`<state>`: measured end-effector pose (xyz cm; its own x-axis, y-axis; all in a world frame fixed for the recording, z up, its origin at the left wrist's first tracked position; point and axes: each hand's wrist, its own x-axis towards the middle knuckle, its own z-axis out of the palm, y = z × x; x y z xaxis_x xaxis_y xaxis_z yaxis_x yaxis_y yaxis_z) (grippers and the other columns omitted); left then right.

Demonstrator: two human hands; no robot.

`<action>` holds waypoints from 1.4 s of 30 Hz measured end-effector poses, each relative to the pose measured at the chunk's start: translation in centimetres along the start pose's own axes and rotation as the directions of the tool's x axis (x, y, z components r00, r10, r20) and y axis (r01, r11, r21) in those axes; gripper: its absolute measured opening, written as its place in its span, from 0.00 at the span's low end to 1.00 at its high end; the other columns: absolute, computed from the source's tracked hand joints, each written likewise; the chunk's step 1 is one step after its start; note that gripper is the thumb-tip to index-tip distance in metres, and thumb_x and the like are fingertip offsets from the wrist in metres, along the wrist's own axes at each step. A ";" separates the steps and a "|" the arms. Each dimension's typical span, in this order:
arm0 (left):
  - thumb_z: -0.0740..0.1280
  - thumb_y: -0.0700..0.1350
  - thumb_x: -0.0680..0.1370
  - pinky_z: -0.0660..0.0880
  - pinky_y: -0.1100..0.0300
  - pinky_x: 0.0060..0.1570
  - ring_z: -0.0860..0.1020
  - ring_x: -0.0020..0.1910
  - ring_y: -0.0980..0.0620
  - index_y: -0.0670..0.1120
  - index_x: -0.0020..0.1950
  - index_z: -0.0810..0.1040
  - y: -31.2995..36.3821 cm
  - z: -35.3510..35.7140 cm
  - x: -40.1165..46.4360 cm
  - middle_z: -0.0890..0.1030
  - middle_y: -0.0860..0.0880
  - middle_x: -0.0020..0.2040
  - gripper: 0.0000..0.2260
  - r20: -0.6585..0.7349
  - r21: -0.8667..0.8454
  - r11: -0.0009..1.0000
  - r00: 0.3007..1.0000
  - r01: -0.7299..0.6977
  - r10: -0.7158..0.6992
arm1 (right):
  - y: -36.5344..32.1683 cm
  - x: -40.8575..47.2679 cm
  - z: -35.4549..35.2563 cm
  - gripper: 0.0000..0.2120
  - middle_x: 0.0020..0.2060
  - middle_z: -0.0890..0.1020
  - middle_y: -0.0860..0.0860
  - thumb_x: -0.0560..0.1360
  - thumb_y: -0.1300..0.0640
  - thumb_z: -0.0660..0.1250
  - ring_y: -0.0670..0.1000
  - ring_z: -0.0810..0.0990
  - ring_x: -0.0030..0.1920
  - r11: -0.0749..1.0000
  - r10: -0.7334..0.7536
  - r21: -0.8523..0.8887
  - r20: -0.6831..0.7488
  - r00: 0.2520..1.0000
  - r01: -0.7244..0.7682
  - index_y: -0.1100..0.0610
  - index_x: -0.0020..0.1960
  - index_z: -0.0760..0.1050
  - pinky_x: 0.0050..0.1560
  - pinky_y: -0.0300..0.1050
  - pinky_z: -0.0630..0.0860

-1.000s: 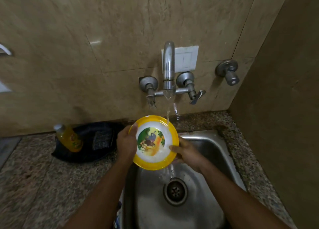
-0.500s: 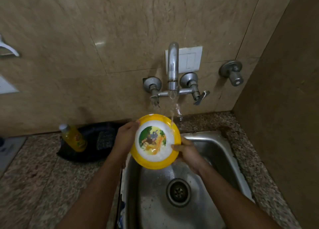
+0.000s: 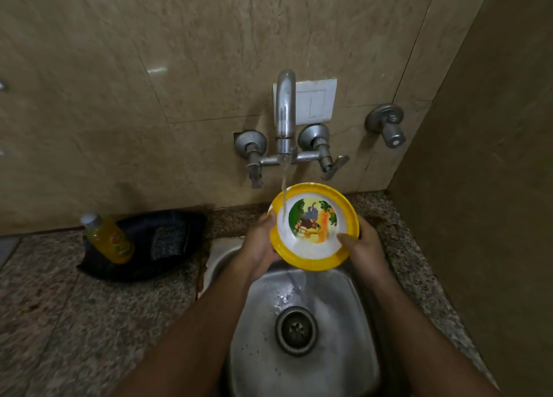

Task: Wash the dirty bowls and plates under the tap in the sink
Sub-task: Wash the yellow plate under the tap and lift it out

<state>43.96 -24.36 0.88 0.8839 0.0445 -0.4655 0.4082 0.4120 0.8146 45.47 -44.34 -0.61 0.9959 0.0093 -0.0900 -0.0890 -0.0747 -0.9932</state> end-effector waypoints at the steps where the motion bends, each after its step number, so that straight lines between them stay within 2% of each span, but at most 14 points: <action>1: 0.54 0.54 0.84 0.79 0.45 0.52 0.81 0.59 0.45 0.56 0.65 0.76 -0.1 0.2 0.2 0.82 0.48 0.62 0.14 0.007 -0.038 0.999 1.000 -0.014 0.014 | -0.2 0.1 -0.1 0.21 0.52 0.83 0.50 0.74 0.73 0.65 0.48 0.82 0.52 1.000 0.000 -0.004 0.014 1.000 0.000 0.53 0.61 0.76 0.49 0.42 0.78; 6: 0.55 0.52 0.84 0.79 0.51 0.51 0.82 0.57 0.48 0.49 0.67 0.76 0.0 0.3 0.6 0.82 0.46 0.61 0.16 -0.013 -0.153 0.988 1.000 -0.024 0.022 | -1.3 0.6 -0.8 0.23 0.47 0.81 0.42 0.73 0.74 0.64 0.41 0.79 0.47 0.988 -0.036 -0.145 0.067 0.997 0.046 0.50 0.58 0.76 0.42 0.26 0.73; 11: 0.63 0.46 0.81 0.79 0.55 0.36 0.82 0.41 0.48 0.47 0.59 0.75 -0.1 0.0 0.4 0.83 0.45 0.50 0.08 -0.182 0.073 0.997 0.983 0.004 0.010 | -0.5 0.1 -0.1 0.22 0.54 0.82 0.50 0.74 0.72 0.67 0.53 0.80 0.57 0.997 -0.008 -0.075 -0.020 1.000 0.007 0.49 0.60 0.76 0.57 0.47 0.75; 14: 0.61 0.49 0.81 0.75 0.59 0.36 0.81 0.41 0.48 0.43 0.59 0.74 -0.2 -0.4 0.4 0.81 0.43 0.49 0.12 -0.354 0.146 0.989 0.935 0.023 0.030 | 0.5 -0.9 0.8 0.19 0.53 0.80 0.50 0.75 0.68 0.68 0.55 0.79 0.58 0.952 -0.066 -0.300 0.014 0.998 0.067 0.49 0.61 0.73 0.53 0.45 0.72; 17: 0.60 0.60 0.81 0.80 0.51 0.48 0.82 0.49 0.42 0.39 0.59 0.77 0.7 0.0 -0.4 0.83 0.39 0.51 0.23 -0.209 0.001 0.997 0.975 0.078 -0.076 | 1.1 -2.8 2.3 0.21 0.56 0.79 0.53 0.73 0.66 0.66 0.57 0.78 0.55 0.699 -0.242 -0.664 0.130 0.962 0.265 0.53 0.64 0.70 0.48 0.49 0.75; 21: 0.60 0.46 0.83 0.78 0.44 0.55 0.80 0.55 0.36 0.37 0.64 0.76 1.1 -0.4 -1.2 0.81 0.34 0.57 0.16 -0.210 -0.190 0.979 0.972 0.067 -0.107 | 1.6 -4.5 4.0 0.31 0.62 0.73 0.55 0.66 0.61 0.69 0.58 0.75 0.59 0.371 -0.287 -0.808 0.369 0.884 0.457 0.55 0.69 0.66 0.52 0.52 0.77; 25: 0.66 0.51 0.78 0.72 0.34 0.61 0.77 0.60 0.32 0.39 0.65 0.76 0.3 -2.3 -0.9 0.79 0.35 0.62 0.20 -0.303 -0.205 0.977 0.946 0.054 -0.116 | 2.4 -4.8 2.4 0.34 0.76 0.61 0.48 0.75 0.40 0.63 0.51 0.57 0.77 0.449 -0.240 -0.706 0.495 0.835 0.547 0.48 0.77 0.58 0.74 0.48 0.58; 28: 0.68 0.60 0.69 0.74 0.35 0.58 0.79 0.55 0.34 0.45 0.59 0.80 -0.6 -1.9 -0.3 0.83 0.39 0.55 0.25 -0.415 -0.157 0.983 0.897 0.093 -0.151 | 1.8 -3.8 3.8 0.34 0.80 0.44 0.44 0.79 0.35 0.49 0.47 0.40 0.79 0.511 -0.222 -0.702 0.449 0.865 0.496 0.47 0.81 0.46 0.77 0.47 0.45; 31: 0.69 0.67 0.60 0.77 0.40 0.57 0.82 0.52 0.38 0.46 0.57 0.81 -1.2 -1.6 1.2 0.84 0.43 0.53 0.33 -0.441 -0.123 0.992 0.895 0.011 -0.064 | 0.2 -2.7 6.7 0.37 0.80 0.40 0.50 0.79 0.36 0.41 0.55 0.36 0.79 0.449 -0.224 -0.777 0.380 0.897 0.441 0.54 0.81 0.38 0.78 0.54 0.43; 34: 0.70 0.62 0.65 0.78 0.42 0.56 0.83 0.51 0.40 0.44 0.55 0.82 1.1 -1.4 0.3 0.85 0.44 0.52 0.27 -0.446 -0.046 0.998 0.895 -0.053 0.027 | -0.8 -2.3 7.5 0.35 0.80 0.40 0.53 0.81 0.40 0.43 0.57 0.36 0.79 0.330 -0.335 -0.751 0.474 0.814 0.572 0.56 0.80 0.38 0.78 0.54 0.40; 36: 0.70 0.58 0.70 0.78 0.43 0.57 0.83 0.50 0.41 0.43 0.53 0.83 2.2 -0.8 -0.5 0.85 0.44 0.50 0.21 -0.428 -0.022 0.997 0.902 -0.077 0.060 | -1.3 -0.7 7.5 0.32 0.80 0.50 0.54 0.82 0.42 0.46 0.55 0.46 0.80 0.361 -0.359 -0.701 0.504 0.786 0.615 0.55 0.81 0.45 0.77 0.51 0.47; 38: 0.70 0.59 0.71 0.78 0.44 0.57 0.83 0.50 0.43 0.44 0.53 0.83 1.8 -0.2 -0.7 0.85 0.45 0.49 0.21 -0.419 0.076 0.996 0.905 -0.040 0.068 | -2.2 1.5 8.2 0.25 0.72 0.70 0.56 0.82 0.45 0.48 0.56 0.68 0.71 0.584 -0.290 -0.712 0.265 0.920 0.389 0.53 0.75 0.64 0.71 0.53 0.65; 40: 0.68 0.63 0.71 0.78 0.46 0.58 0.82 0.50 0.46 0.45 0.52 0.83 0.9 -0.1 -0.7 0.85 0.47 0.48 0.23 -0.433 0.152 0.987 0.895 -0.044 0.106 | -3.2 1.9 9.6 0.25 0.58 0.80 0.56 0.81 0.45 0.44 0.59 0.78 0.59 0.650 -0.237 -0.732 0.059 0.970 0.203 0.54 0.64 0.74 0.60 0.55 0.73; 42: 0.67 0.63 0.71 0.77 0.47 0.59 0.82 0.52 0.45 0.45 0.50 0.83 0.9 -0.5 -0.9 0.85 0.47 0.49 0.22 -0.436 0.163 0.984 0.889 -0.076 0.141 | -3.0 -0.1 10.4 0.25 0.60 0.79 0.57 0.80 0.47 0.47 0.60 0.76 0.61 0.485 -0.394 -0.774 0.221 0.892 0.406 0.56 0.66 0.73 0.62 0.56 0.72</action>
<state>43.39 -23.63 1.86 0.7441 0.4941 -0.4496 0.3711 0.2538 0.8932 45.43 -33.73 1.64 0.9200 0.2586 0.2945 0.3738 -0.8047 -0.4612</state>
